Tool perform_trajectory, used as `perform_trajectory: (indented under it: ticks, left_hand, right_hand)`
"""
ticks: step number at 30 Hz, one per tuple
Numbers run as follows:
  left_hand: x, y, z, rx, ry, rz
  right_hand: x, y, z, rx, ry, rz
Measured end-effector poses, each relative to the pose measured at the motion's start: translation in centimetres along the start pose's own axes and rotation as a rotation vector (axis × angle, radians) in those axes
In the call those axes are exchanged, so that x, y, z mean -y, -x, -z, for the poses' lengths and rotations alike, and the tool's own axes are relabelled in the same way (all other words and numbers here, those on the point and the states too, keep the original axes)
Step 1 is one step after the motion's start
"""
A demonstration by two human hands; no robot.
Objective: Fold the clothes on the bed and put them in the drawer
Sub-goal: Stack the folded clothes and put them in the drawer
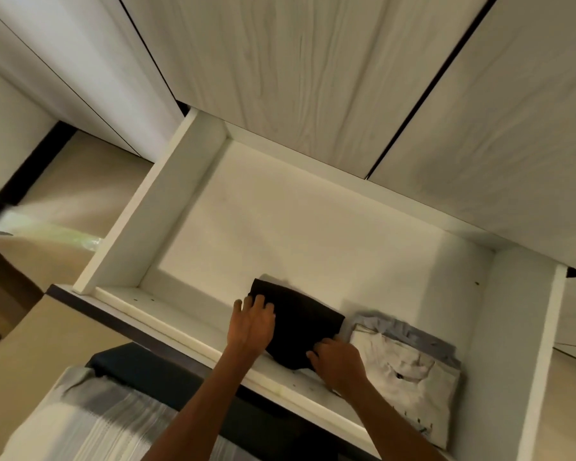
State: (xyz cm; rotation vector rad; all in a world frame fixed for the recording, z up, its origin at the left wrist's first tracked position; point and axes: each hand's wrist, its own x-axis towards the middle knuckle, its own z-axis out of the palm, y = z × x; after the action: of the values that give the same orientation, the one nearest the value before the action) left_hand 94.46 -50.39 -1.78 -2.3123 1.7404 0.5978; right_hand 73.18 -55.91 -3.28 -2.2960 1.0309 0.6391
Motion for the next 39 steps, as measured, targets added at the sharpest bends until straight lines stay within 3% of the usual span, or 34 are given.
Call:
perform_trajectory:
  ticks: [2,3,9,13,17,22,26,34,39]
  left_hand:
    - [-0.2,-0.8,-0.3,-0.075,0.074,-0.041]
    - [-0.2,-1.2,-0.3,-0.026,0.076,-0.078]
    - [2.1,0.3,-3.1,0.281,-0.034,-0.123]
    - [2.1,1.6,-2.1,0.471,-0.057,-0.112]
    - [1.4,2.6,-0.8,0.401,-0.035,-0.055]
    - [-1.8,3.9,0.7,0.177,0.054,0.066]
    - [-6.6,5.3,2.1,0.084,0.118,0.167]
    - [-18.7,10.5,2.1,0.024,0.195,0.312]
    - [-28.5,17.2,0.0,-0.027,0.275,0.461]
  right_hand:
    - [0.1,-1.1,0.1,-0.103,-0.012,0.026]
    - [0.2,-1.7,0.3,-0.093,-0.030,0.012]
    - [0.4,-2.7,-0.6,0.261,0.115,-0.018]
    - [0.7,-2.3,-0.9,0.367,0.123,-0.043]
    - [0.2,-1.5,0.3,0.323,0.103,-0.006]
    - [-1.6,1.2,3.6,0.036,0.090,0.086]
    - [-5.0,4.3,5.1,-0.076,0.150,0.095]
    - [-13.9,12.9,6.2,-0.182,0.241,0.195]
    - [-19.7,19.1,5.9,-0.143,0.261,0.293]
